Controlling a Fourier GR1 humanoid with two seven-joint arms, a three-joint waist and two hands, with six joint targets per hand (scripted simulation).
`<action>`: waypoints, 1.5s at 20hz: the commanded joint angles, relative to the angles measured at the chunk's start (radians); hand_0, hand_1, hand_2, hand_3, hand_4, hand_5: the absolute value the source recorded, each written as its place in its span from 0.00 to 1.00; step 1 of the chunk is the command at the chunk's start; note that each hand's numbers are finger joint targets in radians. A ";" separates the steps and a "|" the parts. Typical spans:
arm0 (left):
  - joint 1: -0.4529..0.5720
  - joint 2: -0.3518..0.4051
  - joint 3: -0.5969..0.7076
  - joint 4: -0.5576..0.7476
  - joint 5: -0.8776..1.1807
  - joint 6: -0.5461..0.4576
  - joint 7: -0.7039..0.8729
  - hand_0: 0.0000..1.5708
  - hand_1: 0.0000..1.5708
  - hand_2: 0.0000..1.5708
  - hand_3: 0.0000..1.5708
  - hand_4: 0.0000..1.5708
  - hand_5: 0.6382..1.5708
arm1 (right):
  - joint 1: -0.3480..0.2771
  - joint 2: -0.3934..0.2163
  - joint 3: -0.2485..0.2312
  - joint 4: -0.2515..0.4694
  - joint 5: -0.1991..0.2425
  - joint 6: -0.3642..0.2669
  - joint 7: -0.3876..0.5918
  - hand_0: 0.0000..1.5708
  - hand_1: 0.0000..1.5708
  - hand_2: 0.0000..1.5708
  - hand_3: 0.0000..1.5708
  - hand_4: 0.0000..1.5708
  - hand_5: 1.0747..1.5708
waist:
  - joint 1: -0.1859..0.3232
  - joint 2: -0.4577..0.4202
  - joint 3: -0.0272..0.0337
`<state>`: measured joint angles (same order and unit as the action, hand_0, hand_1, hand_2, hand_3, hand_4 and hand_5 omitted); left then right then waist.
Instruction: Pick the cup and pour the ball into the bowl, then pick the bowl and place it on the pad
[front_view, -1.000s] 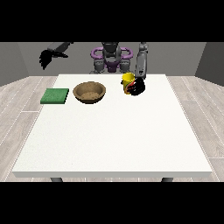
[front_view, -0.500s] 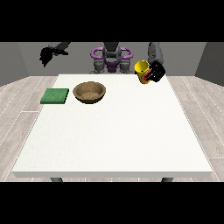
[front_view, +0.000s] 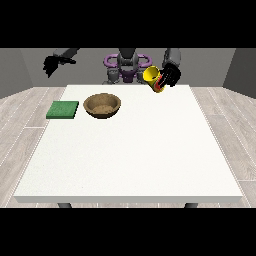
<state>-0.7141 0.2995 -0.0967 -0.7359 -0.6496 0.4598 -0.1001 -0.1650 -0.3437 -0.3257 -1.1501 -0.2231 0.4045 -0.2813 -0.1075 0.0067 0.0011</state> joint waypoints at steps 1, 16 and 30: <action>-0.046 -0.043 -0.107 -0.001 -0.157 0.014 0.154 0.95 0.95 1.00 1.00 0.96 0.65 | 0.001 0.027 0.019 0.032 0.035 -0.036 -0.007 0.00 0.00 0.00 0.00 0.00 1.00 | 0.017 -0.044 0.0003; -0.263 -0.167 -0.489 0.100 -0.712 -0.184 0.443 0.95 0.95 1.00 1.00 1.00 0.45 | -0.082 -0.022 -0.002 0.100 -0.002 0.026 0.008 0.00 0.00 0.00 0.00 0.00 1.00 | -0.048 -0.037 0.0002; -0.271 -0.286 -0.723 0.137 -1.053 -0.450 0.485 0.92 0.92 1.00 1.00 0.97 0.53 | -0.063 -0.040 0.003 0.138 0.011 0.040 0.015 0.00 0.00 0.00 0.00 0.00 1.00 | -0.008 -0.081 -0.0011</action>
<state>-1.0156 0.0647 -0.7995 -0.5886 -1.6462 0.0587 0.3629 -0.2318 -0.4001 -0.3437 -0.9950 -0.2298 0.4686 -0.2902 -0.1264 -0.0582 0.0008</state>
